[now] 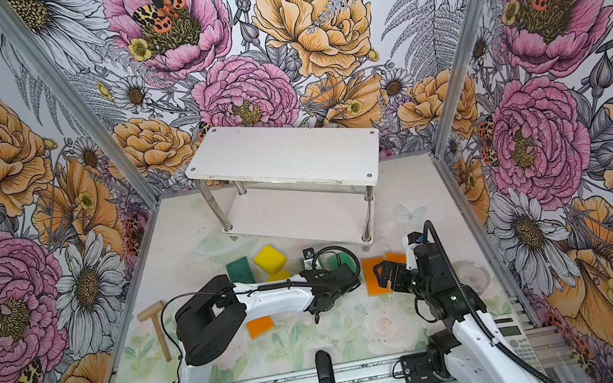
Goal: Place and organize the cleaning sponges onto the shelf
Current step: 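Lower the left gripper around the bright green sponge, aligning its fingers, then close the left gripper on the bright green sponge and lift it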
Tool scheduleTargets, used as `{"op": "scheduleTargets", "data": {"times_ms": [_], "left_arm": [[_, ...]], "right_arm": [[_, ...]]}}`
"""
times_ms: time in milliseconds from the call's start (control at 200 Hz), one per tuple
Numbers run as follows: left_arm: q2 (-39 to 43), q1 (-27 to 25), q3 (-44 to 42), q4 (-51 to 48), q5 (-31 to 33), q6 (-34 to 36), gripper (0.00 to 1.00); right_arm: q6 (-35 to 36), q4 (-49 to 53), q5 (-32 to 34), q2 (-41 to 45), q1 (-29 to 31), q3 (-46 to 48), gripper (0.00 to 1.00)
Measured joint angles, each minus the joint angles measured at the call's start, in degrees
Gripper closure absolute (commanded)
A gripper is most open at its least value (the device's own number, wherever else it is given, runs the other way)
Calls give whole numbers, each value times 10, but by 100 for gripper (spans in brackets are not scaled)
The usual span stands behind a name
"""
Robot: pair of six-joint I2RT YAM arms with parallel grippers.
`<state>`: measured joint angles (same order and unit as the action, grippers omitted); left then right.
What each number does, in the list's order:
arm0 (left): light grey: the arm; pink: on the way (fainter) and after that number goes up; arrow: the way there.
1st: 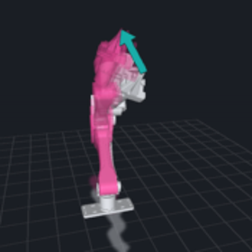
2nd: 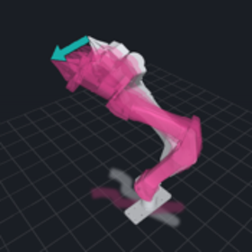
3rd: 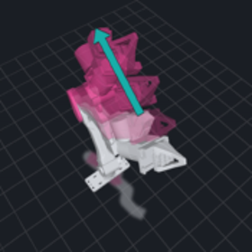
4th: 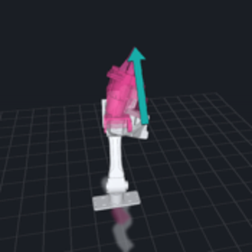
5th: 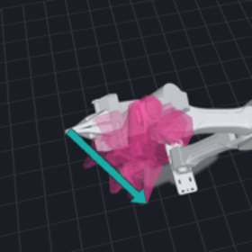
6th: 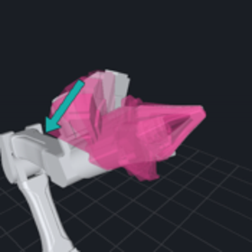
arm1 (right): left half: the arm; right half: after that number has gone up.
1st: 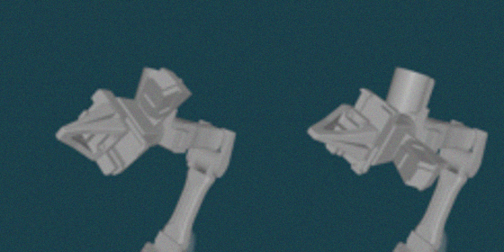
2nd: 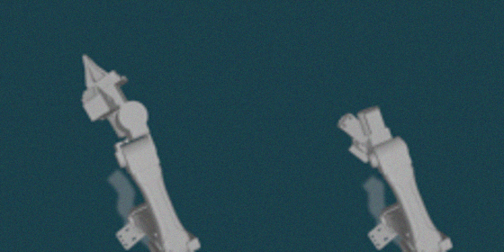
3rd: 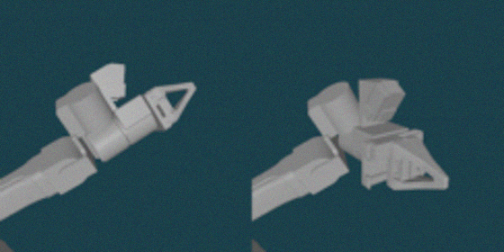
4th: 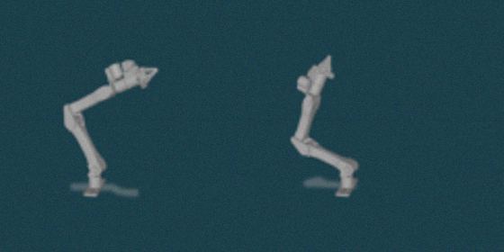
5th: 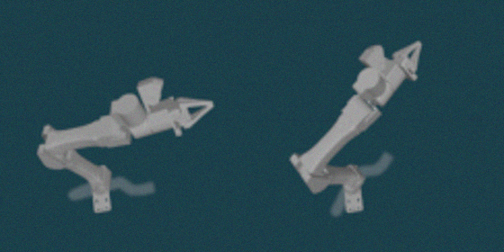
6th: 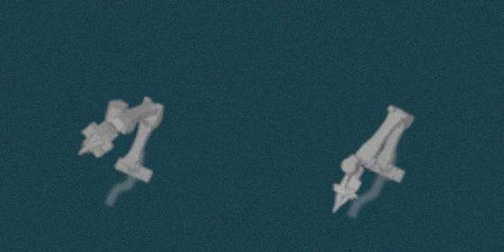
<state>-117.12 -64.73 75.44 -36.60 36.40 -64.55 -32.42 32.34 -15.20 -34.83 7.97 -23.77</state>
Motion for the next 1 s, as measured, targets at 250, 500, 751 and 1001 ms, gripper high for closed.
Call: {"op": "scheduleTargets", "data": {"times_ms": [250, 500, 751, 1001], "left_arm": [[0, 6, 0, 9, -3, 22, 13], [0, 9, 0, 15, -7, 24, 17], [0, 9, -3, 19, -6, 26, 22], [0, 9, -9, 25, 1, 26, 32]], "right_arm": [[-9, 0, 0, 0, 0, 0, 0], [-13, 0, 0, 0, 0, 0, 0], [-19, 0, 0, 0, 0, 0, 1], [-27, 0, 2, 0, 0, 0, 1]]}}
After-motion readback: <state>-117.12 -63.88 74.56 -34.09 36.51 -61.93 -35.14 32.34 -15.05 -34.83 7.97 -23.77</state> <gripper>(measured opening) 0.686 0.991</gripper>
